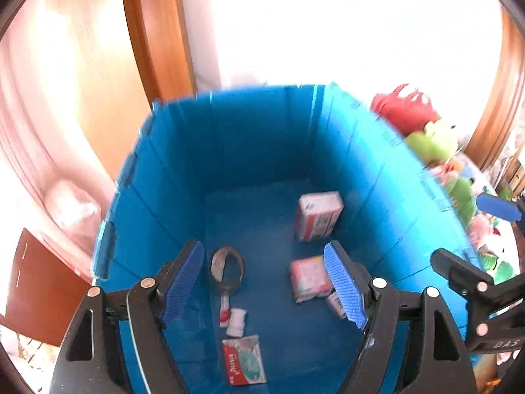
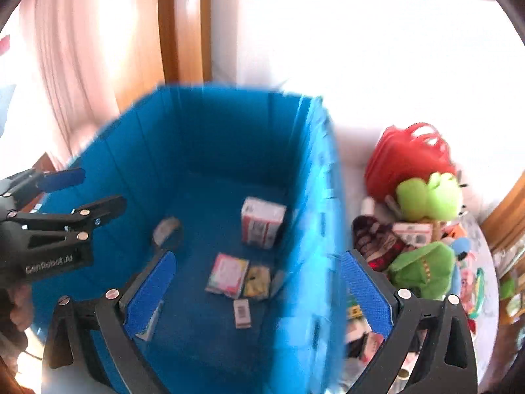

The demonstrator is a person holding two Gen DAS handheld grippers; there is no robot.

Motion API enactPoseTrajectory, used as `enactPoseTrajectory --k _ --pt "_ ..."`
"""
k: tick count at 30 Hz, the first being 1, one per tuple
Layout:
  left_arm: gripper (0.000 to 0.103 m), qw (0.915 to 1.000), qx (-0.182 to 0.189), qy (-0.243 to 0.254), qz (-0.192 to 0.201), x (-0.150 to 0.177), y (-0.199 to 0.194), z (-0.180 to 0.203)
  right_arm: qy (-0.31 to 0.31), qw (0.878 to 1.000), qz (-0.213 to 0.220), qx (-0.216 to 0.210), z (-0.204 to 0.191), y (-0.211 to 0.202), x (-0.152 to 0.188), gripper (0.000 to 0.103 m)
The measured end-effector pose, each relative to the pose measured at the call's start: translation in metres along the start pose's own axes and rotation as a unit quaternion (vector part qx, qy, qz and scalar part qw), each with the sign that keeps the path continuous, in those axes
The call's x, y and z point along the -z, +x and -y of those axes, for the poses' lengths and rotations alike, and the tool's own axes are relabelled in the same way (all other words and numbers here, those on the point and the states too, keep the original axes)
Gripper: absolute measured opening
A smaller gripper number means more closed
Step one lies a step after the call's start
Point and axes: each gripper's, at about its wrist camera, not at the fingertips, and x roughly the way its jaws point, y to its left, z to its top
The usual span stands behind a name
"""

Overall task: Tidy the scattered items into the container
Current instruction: 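Withdraw both tools from the crate, then move both open tools from the crate toward the pile on the bed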

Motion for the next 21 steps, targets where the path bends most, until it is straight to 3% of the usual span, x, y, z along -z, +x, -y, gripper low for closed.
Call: enactPoseTrajectory --k 5,10,17,21 --pt "0.076 0.9969 0.004 -0.005 0.078 0.016 -0.057 0.048 0.016 0.996 0.085 0.023 0.038 -0.067 0.042 0.102" --pt "0.076 0.9895 0.024 -0.009 0.142 0.042 -0.099 0.113 0.02 0.988 0.138 0.062 0.087 -0.124 0.101 0.103" --pt "0.082 0.9746 0.043 -0.033 0.217 0.094 -0.134 0.21 0.05 0.984 0.149 0.079 0.179 -0.173 0.195 0.103" --pt "0.082 0.9798 0.041 -0.015 0.195 0.118 -0.119 0.265 0.082 0.983 0.136 0.094 0.239 -0.185 0.256 0.103"
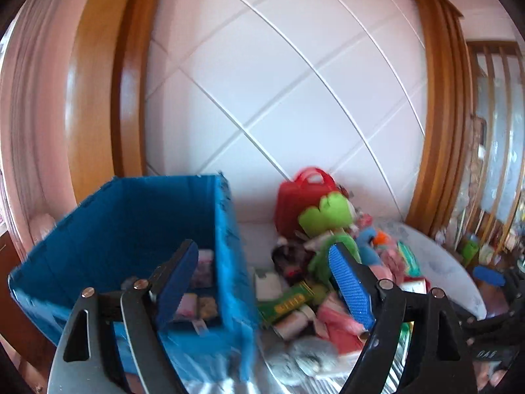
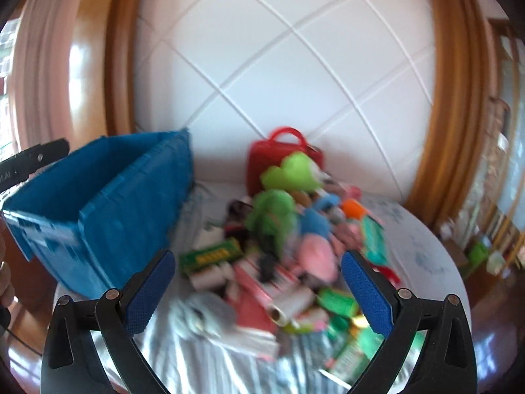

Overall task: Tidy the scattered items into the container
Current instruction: 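Move both open tools from the crate toward the pile on the bed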

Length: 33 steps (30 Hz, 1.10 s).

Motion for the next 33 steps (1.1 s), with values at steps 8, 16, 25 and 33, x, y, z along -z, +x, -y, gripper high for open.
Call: enactPoseTrajectory --k 8,16,25,33 --pt "0.082 0.9941 0.004 0.018 -0.107 0.064 0.036 0.06 0.079 0.995 -0.055 0.031 0.09 -0.001 0.077 0.103" --pt "0.082 0.9844 0.02 0.021 -0.173 0.119 0.074 0.058 0.138 0.98 -0.135 0.054 0.118 0.038 0.135 0.103" --pt "0.082 0.9667 0.031 0.027 -0.253 0.173 0.144 0.047 0.163 0.965 -0.201 0.03 0.096 0.103 0.155 0.103" --pt "0.082 0.9515 -0.004 0.03 -0.306 0.215 0.175 0.039 0.091 0.968 -0.232 -0.031 0.046 0.162 0.147 0.095"
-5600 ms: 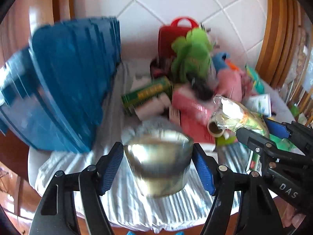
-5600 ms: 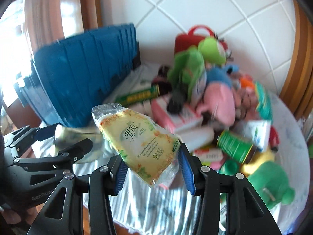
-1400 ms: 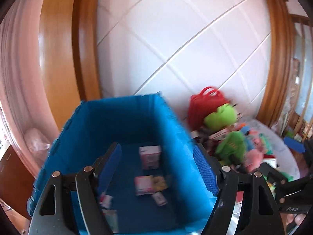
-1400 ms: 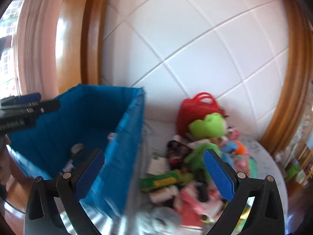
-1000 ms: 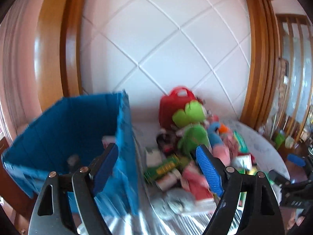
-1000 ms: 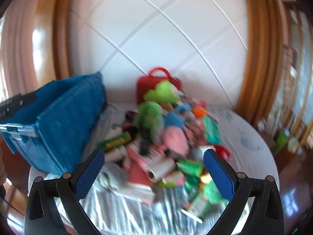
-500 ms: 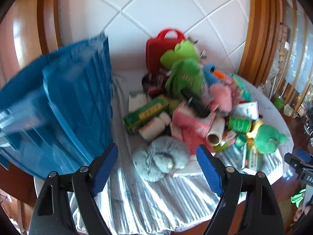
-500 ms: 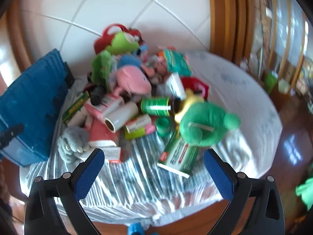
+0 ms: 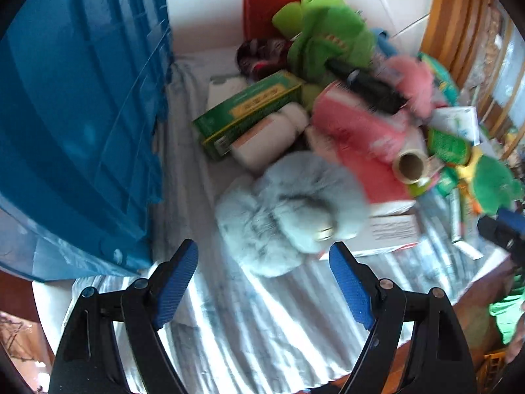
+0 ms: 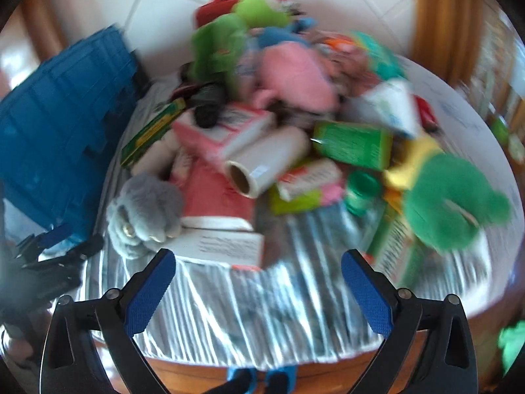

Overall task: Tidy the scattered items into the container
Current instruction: 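Move both open tools from the crate toward the pile on the bed, then close the left tool on the grey fluffy plush while the right tool approaches a white box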

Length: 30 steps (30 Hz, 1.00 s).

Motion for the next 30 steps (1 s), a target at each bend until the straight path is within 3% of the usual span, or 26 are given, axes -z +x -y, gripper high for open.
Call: enactPoseTrajectory --k 3,8,11,14,15,17,19,21,26,30 --pt "0.082 0.9993 -0.012 -0.031 -0.019 0.008 0.011 -0.01 -0.061 0.998 -0.02 -0.008 -0.028 0.028 -0.023 0.08" --pt "0.082 0.9977 -0.045 -0.043 -0.026 0.022 0.02 -0.014 -0.136 0.991 -0.003 -0.022 -0.07 0.066 -0.06 0.079" --pt "0.082 0.9955 -0.064 -0.059 -0.038 0.029 0.029 -0.022 -0.189 0.982 0.017 0.009 -0.097 0.091 -0.071 0.079" --pt "0.082 0.9934 -0.077 -0.071 -0.046 0.036 0.035 -0.03 -0.258 0.964 0.032 0.059 -0.125 0.109 -0.062 0.086" --pt "0.082 0.9927 -0.081 -0.076 -0.048 0.038 0.036 -0.033 -0.282 0.957 0.026 0.055 -0.134 0.111 -0.054 0.084" --pt "0.082 0.9915 -0.09 -0.081 -0.048 0.041 0.034 -0.038 -0.295 0.955 -0.008 0.006 -0.142 0.112 -0.04 0.078" --pt "0.082 0.9897 -0.099 -0.092 -0.045 0.045 0.029 -0.045 -0.276 0.957 -0.061 -0.066 -0.141 0.114 -0.023 0.078" --pt "0.082 0.9882 -0.105 -0.104 -0.041 0.048 0.02 -0.053 -0.257 0.956 -0.085 -0.112 -0.137 0.112 -0.007 0.078" --pt "0.082 0.988 -0.093 -0.121 -0.022 0.052 -0.01 -0.056 -0.243 0.95 -0.108 -0.165 -0.125 0.095 0.018 0.078" --pt "0.082 0.9868 -0.042 -0.156 -0.01 0.04 -0.019 -0.047 -0.208 0.964 -0.091 -0.141 -0.091 0.08 0.022 0.079"
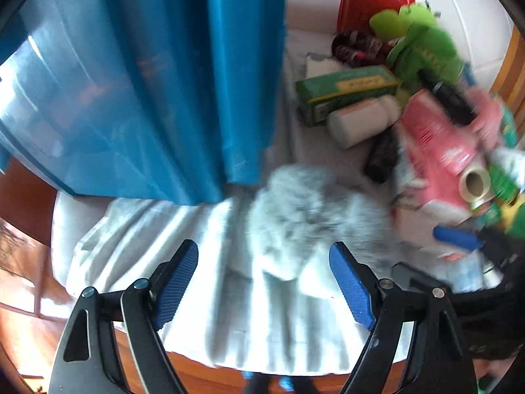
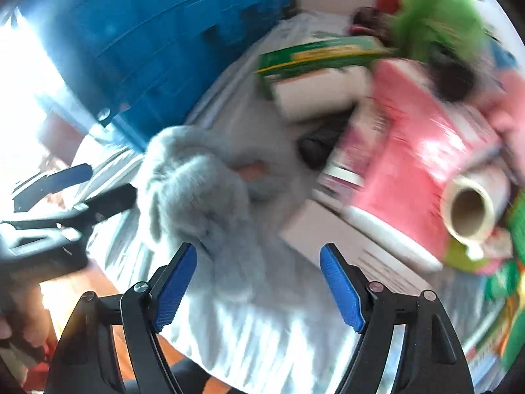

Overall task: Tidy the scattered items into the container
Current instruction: 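Close the left tool on the grey fluffy plush while the right tool approaches a white box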

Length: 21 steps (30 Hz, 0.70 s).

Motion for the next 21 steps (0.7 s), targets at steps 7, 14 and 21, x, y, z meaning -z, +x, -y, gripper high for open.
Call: enactPoseTrajectory --k 7,14,21 --pt "0.082 0.9974 0.016 -0.046 -0.053 -0.002 0.042 0.039 0.067 0.996 0.005 0.058 0.057 -0.019 0.02 0.086" --pt "0.082 0.9939 -0.086 0.049 -0.048 0.005 0.074 0.063 0.071 0.995 -0.006 0.076 0.073 -0.009 0.032 0.101" --pt "0.06 0.9963 -0.022 0.028 -0.078 0.023 0.072 0.021 0.007 0.995 0.0 0.099 0.058 0.022 0.021 0.102"
